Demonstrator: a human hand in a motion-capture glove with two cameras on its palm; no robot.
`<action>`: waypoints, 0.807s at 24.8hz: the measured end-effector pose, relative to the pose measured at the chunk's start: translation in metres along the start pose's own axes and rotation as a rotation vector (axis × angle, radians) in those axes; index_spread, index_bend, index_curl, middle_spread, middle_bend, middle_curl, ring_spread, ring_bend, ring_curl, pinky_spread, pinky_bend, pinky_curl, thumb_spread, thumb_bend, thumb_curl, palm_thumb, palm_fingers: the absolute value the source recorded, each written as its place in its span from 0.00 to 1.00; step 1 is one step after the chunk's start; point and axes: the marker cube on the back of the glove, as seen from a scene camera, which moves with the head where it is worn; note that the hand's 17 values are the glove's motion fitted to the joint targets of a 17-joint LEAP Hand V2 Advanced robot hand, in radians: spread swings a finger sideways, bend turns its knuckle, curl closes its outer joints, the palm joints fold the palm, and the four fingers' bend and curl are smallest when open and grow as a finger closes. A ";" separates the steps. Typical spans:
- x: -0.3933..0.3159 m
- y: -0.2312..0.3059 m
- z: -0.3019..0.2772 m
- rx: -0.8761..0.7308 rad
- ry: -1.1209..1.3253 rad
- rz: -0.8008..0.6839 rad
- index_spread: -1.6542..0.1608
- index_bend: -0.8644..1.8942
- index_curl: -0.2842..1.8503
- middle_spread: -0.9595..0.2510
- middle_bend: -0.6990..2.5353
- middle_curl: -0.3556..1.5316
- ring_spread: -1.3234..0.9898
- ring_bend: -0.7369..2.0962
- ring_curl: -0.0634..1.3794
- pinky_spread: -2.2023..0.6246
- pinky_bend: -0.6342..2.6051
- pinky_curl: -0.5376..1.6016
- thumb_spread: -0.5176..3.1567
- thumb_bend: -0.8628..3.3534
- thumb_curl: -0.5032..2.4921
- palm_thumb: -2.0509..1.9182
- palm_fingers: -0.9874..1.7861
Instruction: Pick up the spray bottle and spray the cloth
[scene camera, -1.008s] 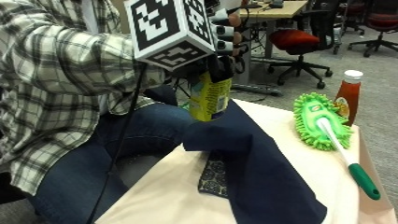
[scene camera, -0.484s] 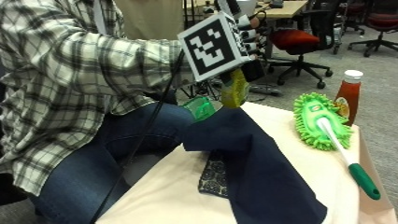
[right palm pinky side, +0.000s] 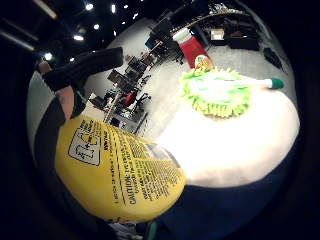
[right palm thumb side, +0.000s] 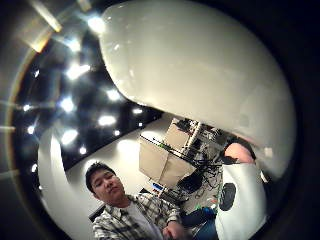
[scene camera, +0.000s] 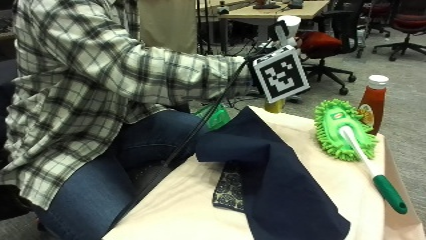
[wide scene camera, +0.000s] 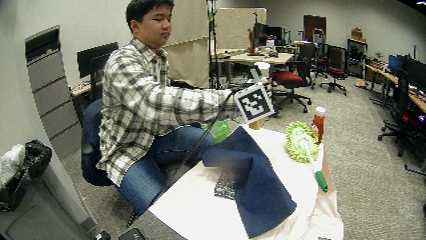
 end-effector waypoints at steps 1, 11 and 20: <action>0.006 0.000 0.007 -0.014 -0.011 0.009 0.75 0.36 0.35 0.66 0.35 0.47 0.49 0.43 0.37 0.76 0.31 0.43 0.22 0.20 0.43 0.80 0.75; 0.056 0.013 0.034 -0.135 0.080 0.049 0.76 0.36 0.34 0.68 0.34 0.47 0.49 0.43 0.37 0.77 0.29 0.43 0.24 0.20 0.42 0.81 0.73; 0.066 0.023 0.037 -0.133 0.025 0.061 0.76 0.36 0.34 0.70 0.34 0.47 0.50 0.42 0.37 0.78 0.27 0.43 0.24 0.20 0.42 0.81 0.72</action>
